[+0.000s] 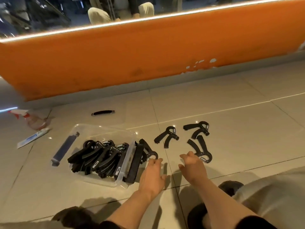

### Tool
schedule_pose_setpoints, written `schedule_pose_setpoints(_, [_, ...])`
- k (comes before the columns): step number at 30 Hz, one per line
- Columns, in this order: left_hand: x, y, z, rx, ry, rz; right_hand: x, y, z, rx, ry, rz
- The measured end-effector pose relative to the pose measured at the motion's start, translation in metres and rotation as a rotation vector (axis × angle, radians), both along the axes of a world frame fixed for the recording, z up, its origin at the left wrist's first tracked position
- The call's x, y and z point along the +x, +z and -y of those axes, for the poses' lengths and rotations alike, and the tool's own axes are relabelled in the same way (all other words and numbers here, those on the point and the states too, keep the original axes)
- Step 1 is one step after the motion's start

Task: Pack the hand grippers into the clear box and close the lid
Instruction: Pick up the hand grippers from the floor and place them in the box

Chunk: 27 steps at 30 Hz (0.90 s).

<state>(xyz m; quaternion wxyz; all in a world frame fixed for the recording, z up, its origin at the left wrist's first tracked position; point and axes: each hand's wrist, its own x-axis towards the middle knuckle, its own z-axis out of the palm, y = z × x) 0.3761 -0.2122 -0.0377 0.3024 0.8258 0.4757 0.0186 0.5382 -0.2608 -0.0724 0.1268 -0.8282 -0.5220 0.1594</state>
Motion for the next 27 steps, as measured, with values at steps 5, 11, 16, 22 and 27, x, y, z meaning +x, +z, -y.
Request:
schedule_pose_setpoints(5, [-0.013, -0.022, 0.013, 0.048, 0.182, 0.078, -0.013, -0.015, -0.01, -0.136, 0.221, 0.035])
schedule_pose_setpoints(11, [0.007, -0.031, 0.035, 0.041, 0.209, 0.086, 0.0, -0.022, 0.002, -0.188, 0.299, 0.043])
schedule_pose_setpoints(16, [0.059, -0.049, 0.042, -0.08, 0.211, 0.02, 0.066, -0.035, 0.041, -0.195, 0.233, -0.014])
schedule_pose_setpoints(22, [0.164, -0.08, 0.054, -0.178, 0.152, -0.002, 0.157, -0.052, 0.069, -0.191, 0.089, -0.001])
schedule_pose_setpoints(27, [0.203, -0.102, 0.053, -0.182, 0.163, -0.032, 0.209, -0.08, 0.066, -0.227, 0.135, 0.0])
